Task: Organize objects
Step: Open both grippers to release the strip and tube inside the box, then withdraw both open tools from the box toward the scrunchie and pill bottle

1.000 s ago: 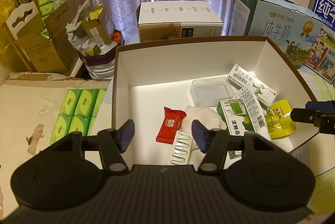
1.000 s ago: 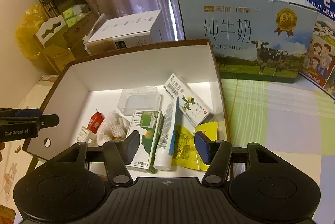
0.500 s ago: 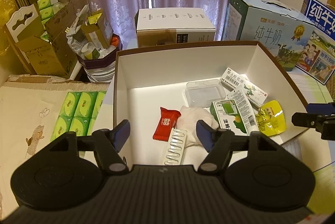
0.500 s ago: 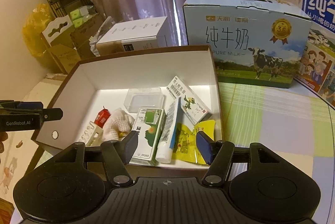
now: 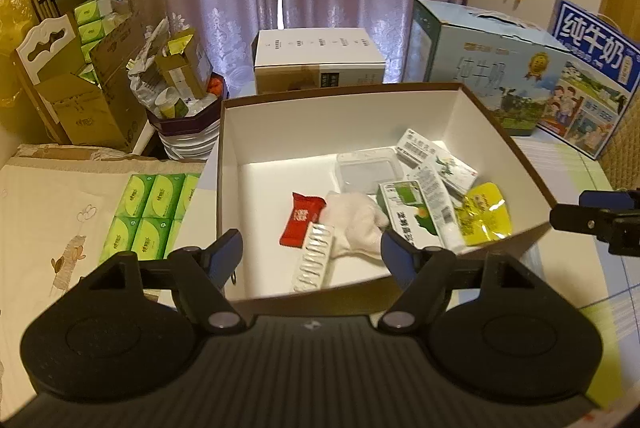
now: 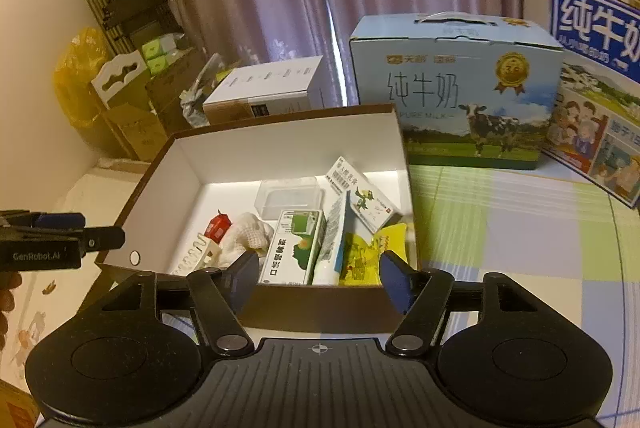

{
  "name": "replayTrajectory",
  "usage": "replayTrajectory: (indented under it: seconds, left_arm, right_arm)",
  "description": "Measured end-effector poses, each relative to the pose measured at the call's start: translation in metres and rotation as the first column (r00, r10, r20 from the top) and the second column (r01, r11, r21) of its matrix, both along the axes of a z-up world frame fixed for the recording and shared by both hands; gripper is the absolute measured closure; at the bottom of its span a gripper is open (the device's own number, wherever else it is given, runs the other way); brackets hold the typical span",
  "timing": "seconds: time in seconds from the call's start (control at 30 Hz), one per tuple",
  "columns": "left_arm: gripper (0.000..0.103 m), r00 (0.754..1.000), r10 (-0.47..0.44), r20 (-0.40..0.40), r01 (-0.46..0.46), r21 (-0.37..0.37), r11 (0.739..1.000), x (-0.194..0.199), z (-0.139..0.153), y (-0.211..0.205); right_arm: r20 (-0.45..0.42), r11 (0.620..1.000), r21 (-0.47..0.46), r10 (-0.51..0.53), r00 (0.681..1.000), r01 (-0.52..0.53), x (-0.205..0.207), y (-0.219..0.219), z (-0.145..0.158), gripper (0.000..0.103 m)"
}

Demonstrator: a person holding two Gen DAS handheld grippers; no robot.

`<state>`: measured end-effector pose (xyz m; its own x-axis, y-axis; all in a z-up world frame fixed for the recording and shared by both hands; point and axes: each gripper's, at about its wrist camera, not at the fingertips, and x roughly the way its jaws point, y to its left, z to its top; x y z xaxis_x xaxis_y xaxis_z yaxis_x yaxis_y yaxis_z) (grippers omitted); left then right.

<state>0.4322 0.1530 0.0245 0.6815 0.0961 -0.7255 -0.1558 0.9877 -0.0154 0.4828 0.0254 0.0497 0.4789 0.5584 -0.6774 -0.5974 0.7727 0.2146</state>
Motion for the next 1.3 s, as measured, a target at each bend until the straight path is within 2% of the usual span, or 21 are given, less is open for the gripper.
replayTrajectory:
  seconds: [0.3,0.53,0.97,1.3]
  left_arm:
    - [0.026,1.000,-0.010,0.018,0.011,-0.016,1.000,-0.032,0.010,-0.016]
    - [0.026,1.000,-0.020,0.018,0.021,-0.034,0.999,-0.053,0.012,-0.026]
    - [0.026,0.998,-0.051,-0.035,0.049,-0.066,0.997,-0.084,-0.005,-0.048]
    - [0.026,0.994,-0.077,-0.072,0.072,-0.078,0.994,-0.098,-0.020,-0.065]
  right_arm:
    - [0.002,1.000,0.000,-0.023,1.000,0.023,-0.024,-0.017,0.005,0.033]
    - [-0.026,0.999,0.048,-0.005,1.000,0.007,-0.039,-0.036,0.006,0.032]
    - [-0.042,0.998,0.060,-0.004,0.999,0.006,-0.067,-0.065,-0.001,0.032]
    - [-0.050,1.000,0.025,-0.013,0.999,0.014,-0.083,-0.081,-0.017,0.032]
